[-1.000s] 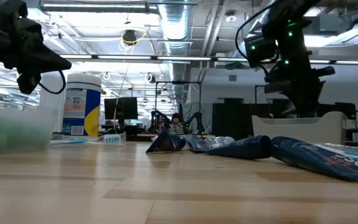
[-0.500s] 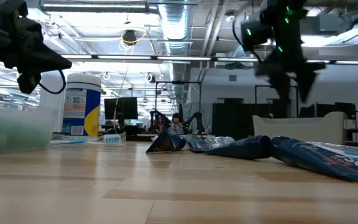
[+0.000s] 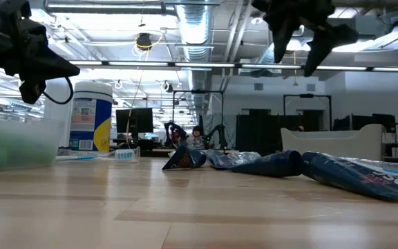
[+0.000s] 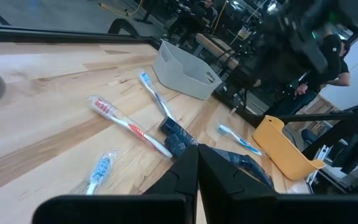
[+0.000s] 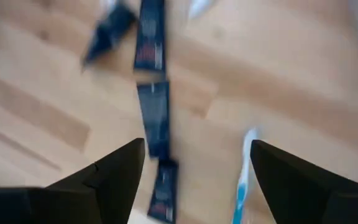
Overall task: Pick & Place Travel size toiletries
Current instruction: Put the blue shave cream tube into the gray bin
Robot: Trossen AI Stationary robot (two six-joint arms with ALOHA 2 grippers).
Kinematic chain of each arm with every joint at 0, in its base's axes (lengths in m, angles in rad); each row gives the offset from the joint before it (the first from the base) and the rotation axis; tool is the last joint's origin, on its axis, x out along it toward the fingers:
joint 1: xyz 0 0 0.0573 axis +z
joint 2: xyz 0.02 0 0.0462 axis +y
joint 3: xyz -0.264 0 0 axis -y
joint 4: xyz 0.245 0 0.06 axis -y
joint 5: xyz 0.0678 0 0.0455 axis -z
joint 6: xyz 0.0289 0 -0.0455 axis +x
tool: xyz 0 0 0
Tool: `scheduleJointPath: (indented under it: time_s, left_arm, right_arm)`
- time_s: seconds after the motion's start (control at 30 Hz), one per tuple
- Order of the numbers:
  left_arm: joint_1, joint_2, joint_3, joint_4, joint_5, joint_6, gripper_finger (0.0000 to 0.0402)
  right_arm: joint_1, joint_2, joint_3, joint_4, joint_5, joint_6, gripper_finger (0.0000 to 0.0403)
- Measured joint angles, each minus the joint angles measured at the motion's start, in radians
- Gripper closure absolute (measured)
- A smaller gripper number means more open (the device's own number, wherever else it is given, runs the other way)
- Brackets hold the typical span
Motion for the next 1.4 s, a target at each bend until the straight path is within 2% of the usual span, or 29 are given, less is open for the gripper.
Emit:
scheduleJointPath:
  time_s: [0.17,0.37,0.6,0.8,1.03,1.17,1.4]
  left_arm:
    - [0.000,0.003,0.000,0.005,0.009,0.001,0.0400]
    - [0.000,0.016,0.000,0.004,0.056,0.001,0.0400]
    - [-0.001,0.042,0.000,0.012,0.082,0.001,0.0400]
    - [-0.001,0.053,0.000,0.014,0.098,0.003,0.0400]
    - [-0.001,0.052,0.000,0.021,0.100,0.004,0.0400]
    - [-0.001,0.052,0.000,0.022,0.100,0.003,0.0400]
    - [-0.001,0.052,0.000,0.028,0.100,0.004,0.0400]
  right_arm:
    - [0.140,0.107,0.000,0.083,-0.019,0.107,0.0117]
    - [0.219,0.262,0.011,0.235,-0.072,0.146,0.0117]
    - [0.237,0.439,0.105,0.152,-0.083,0.112,0.0117]
    - [0.242,0.523,0.121,0.137,-0.086,0.101,0.0117]
    - [0.232,0.589,0.124,0.159,-0.180,0.024,0.0123]
    - [0.222,0.600,0.124,0.183,-0.193,0.020,0.0156]
    - [0.222,0.597,0.123,0.198,-0.188,0.022,0.0263]
